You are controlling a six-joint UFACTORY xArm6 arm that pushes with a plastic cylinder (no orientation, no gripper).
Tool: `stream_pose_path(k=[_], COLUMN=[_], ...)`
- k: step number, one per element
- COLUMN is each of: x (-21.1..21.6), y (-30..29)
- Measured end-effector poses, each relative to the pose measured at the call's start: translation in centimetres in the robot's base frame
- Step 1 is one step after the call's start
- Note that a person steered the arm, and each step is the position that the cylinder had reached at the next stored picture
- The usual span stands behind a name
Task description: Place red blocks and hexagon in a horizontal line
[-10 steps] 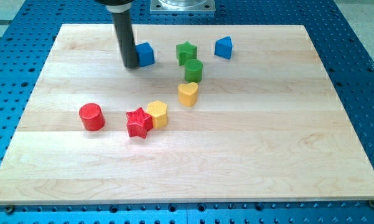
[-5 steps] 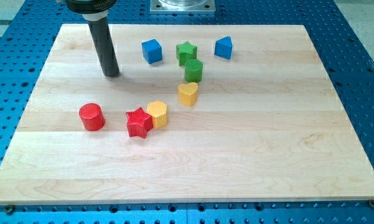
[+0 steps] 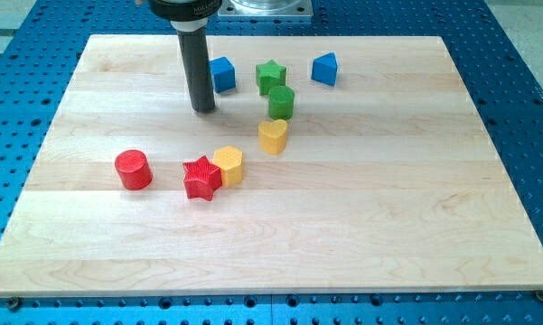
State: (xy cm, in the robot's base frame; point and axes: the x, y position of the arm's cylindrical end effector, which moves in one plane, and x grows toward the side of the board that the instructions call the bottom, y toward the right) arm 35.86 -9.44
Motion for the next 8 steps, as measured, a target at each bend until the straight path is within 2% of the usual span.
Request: stream_pose_path(k=[2,4,6,7,8], x=[0.7,7.7,11.6,11.6,9.8], y=[-0.8,0.4,2.8,3.2,2.0])
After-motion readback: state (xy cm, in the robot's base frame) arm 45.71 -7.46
